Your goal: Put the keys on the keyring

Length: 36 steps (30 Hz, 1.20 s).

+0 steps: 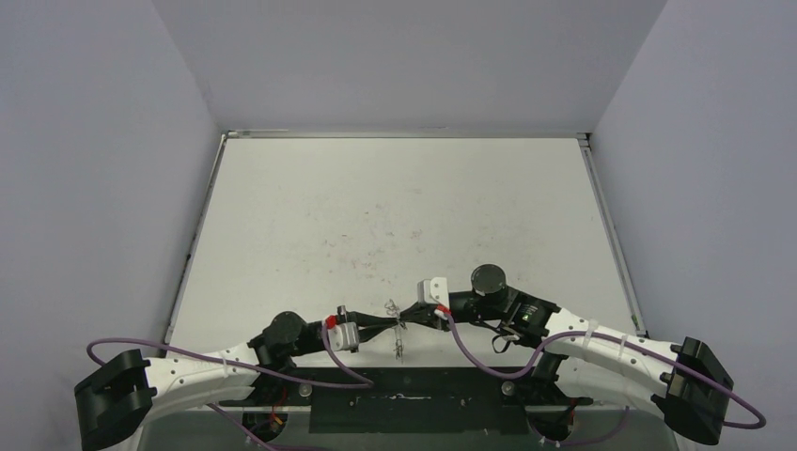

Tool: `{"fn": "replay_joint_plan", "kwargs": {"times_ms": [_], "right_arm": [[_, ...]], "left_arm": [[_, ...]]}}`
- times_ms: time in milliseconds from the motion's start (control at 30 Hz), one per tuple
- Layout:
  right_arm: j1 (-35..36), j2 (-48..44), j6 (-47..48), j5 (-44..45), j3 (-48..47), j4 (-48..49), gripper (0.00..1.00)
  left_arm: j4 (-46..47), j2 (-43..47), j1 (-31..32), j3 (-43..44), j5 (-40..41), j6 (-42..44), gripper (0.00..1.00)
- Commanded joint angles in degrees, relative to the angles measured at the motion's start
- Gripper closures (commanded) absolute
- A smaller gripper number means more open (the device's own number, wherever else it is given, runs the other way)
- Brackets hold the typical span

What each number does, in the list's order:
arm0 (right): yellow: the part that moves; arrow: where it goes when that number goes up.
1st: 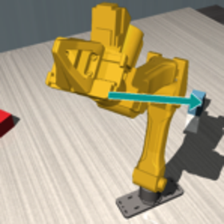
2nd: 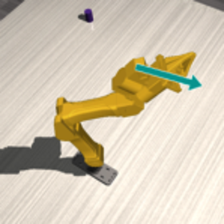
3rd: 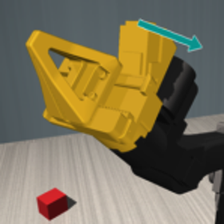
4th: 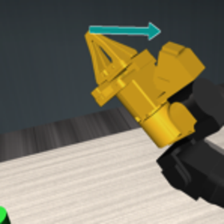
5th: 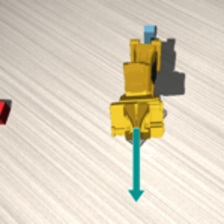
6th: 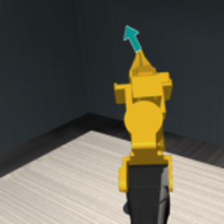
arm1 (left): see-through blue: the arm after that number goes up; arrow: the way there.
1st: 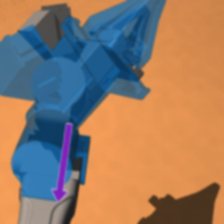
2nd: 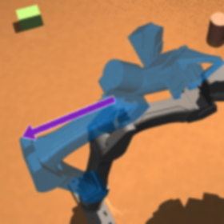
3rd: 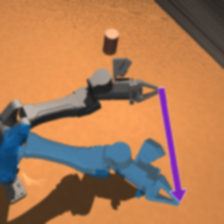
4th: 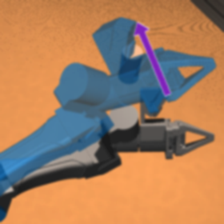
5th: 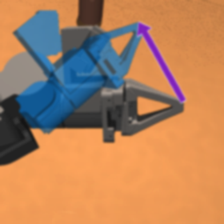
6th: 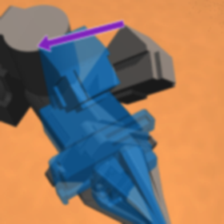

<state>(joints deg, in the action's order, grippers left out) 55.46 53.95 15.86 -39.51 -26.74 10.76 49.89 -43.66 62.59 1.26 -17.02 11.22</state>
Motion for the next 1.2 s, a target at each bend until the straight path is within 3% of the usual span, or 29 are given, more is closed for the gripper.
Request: {"fn": "replay_joint_plan", "kwargs": {"times_ms": [0,67,200,367,833,1167], "right_arm": [[-0.2,0.2,1.6,-2.1,-2.8,-0.7,1.0],[-0.1,0.5,2.7,-0.6,-4.2,-5.8,1.0],[0.2,1.9,5.0,4.3,-8.9,-18.7,1.0],[1.4,4.7,5.2,11.2,-13.3,-30.3,1.0],[4.4,13.7,3.3,22.0,-19.2,-38.4,1.0],[6.6,13.6,0.4,21.8,-19.6,-34.5,1.0]], "left_arm": [[1.4,0.9,0.2,0.2,0.1,0.4,1.0],[-0.5,1.6,0.3,0.6,1.2,0.6,0.99],[-6.8,4.3,0.2,1.8,4.3,1.6,0.81],[-12.9,5.4,0.2,3.9,6.1,3.2,0.76],[-4.2,-11.0,0.3,7.9,5.4,1.0,0.76],[4.2,-19.4,0.4,7.9,5.2,-1.8,0.77]]}}
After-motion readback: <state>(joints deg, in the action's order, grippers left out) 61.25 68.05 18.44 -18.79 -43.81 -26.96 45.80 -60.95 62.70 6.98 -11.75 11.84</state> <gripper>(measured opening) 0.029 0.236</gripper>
